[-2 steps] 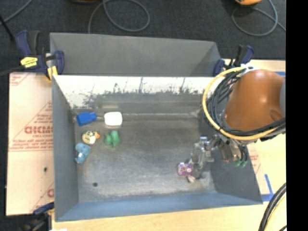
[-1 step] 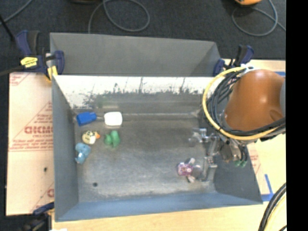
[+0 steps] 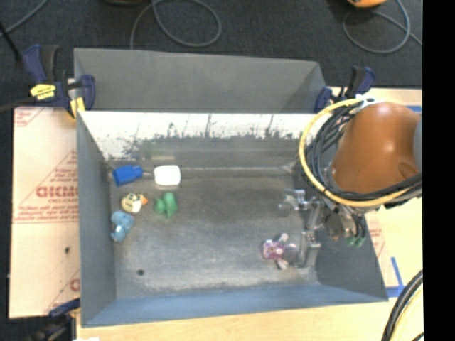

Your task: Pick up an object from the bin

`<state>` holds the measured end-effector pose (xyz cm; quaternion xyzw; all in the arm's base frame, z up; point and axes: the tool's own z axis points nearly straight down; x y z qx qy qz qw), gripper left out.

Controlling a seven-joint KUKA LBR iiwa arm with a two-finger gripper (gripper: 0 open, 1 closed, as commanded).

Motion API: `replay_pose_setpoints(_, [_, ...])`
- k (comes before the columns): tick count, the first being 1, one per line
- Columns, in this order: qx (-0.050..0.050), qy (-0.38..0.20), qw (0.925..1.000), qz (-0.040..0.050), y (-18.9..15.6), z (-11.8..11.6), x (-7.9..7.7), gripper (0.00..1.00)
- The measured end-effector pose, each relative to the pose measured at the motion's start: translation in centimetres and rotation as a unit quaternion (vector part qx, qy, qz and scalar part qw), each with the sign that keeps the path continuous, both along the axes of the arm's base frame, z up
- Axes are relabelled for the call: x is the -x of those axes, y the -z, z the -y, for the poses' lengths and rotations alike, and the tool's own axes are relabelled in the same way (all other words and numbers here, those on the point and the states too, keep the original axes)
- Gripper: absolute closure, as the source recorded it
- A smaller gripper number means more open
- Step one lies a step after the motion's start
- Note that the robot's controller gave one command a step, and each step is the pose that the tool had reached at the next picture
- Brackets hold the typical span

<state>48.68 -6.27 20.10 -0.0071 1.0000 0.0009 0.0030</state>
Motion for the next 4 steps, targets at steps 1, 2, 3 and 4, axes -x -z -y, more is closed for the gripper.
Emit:
replay_pose_setpoints(1, [0.0, 0.02, 0.9998, 0.0054, 3.2, 0.5, 0.2, 0.0])
replay_pose_setpoints(2, [0.001, -0.019, 0.9998, 0.0024, 13.0, 3.9, -1.4, 1.0])
replay_pose_setpoints(3, [0.001, -0.019, 0.9998, 0.0024, 13.0, 3.9, -1.4, 1.0])
replay_pose_setpoints(4, [0.001, -0.03, 0.9995, 0.0043, 10.6, 4.7, -2.0, 1.0])
